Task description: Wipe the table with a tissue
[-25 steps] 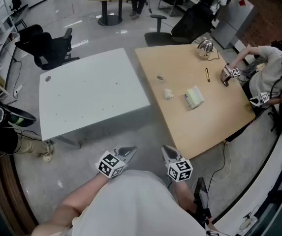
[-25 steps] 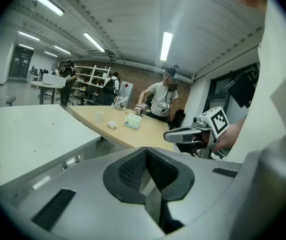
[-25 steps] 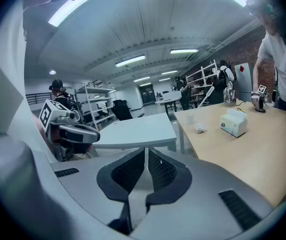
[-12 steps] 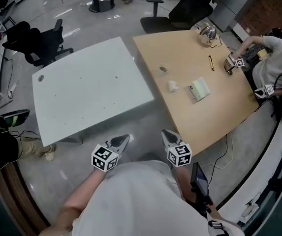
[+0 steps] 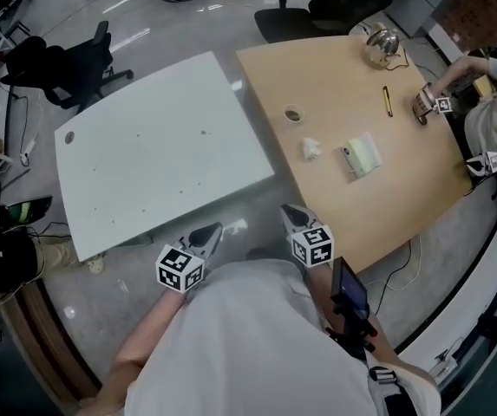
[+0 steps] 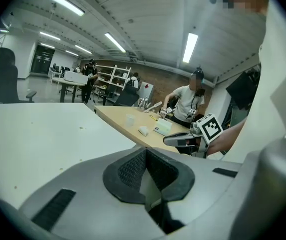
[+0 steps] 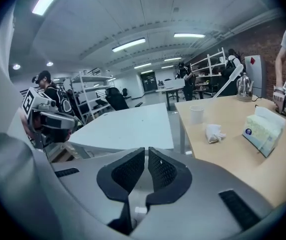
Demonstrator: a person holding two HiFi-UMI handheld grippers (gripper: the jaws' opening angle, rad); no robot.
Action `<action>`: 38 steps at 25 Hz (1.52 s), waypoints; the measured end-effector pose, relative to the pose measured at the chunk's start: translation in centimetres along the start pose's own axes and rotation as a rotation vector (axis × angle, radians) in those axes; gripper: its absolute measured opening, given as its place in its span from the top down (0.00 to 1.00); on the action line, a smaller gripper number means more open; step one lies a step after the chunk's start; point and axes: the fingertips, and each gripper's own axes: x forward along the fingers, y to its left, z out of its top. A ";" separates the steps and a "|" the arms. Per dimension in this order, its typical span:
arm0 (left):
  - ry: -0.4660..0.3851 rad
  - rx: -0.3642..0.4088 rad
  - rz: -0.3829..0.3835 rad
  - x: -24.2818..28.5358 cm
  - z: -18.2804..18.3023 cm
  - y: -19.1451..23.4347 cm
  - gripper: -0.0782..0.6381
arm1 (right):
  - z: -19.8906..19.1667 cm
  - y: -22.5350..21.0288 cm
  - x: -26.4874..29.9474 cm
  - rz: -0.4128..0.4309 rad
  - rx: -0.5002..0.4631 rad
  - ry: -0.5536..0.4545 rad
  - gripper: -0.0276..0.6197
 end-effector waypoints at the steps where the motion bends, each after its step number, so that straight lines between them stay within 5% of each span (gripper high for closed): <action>1: 0.000 0.008 0.001 0.8 0.7 0.4 0.88 | 0.3 -1.0 0.7 -0.010 0.000 0.007 0.91; 9: -0.002 0.050 0.002 6.6 5.9 1.9 0.88 | 2.7 -10.8 5.8 -0.184 -0.137 0.105 0.91; 15: 0.005 0.019 0.091 7.1 6.6 4.1 0.88 | 4.2 -16.6 9.4 -0.258 -0.193 0.150 0.91; 26: -0.023 0.007 0.170 6.5 8.6 7.4 0.88 | 1.5 -19.2 13.7 -0.355 -0.450 0.333 0.77; 32: -0.010 0.005 0.160 6.6 8.5 7.9 0.88 | 0.9 -21.3 13.1 -0.390 -0.472 0.384 0.77; 38: -0.007 -0.003 0.156 6.7 8.4 8.1 0.88 | 0.5 -21.9 13.0 -0.326 -0.357 0.371 0.77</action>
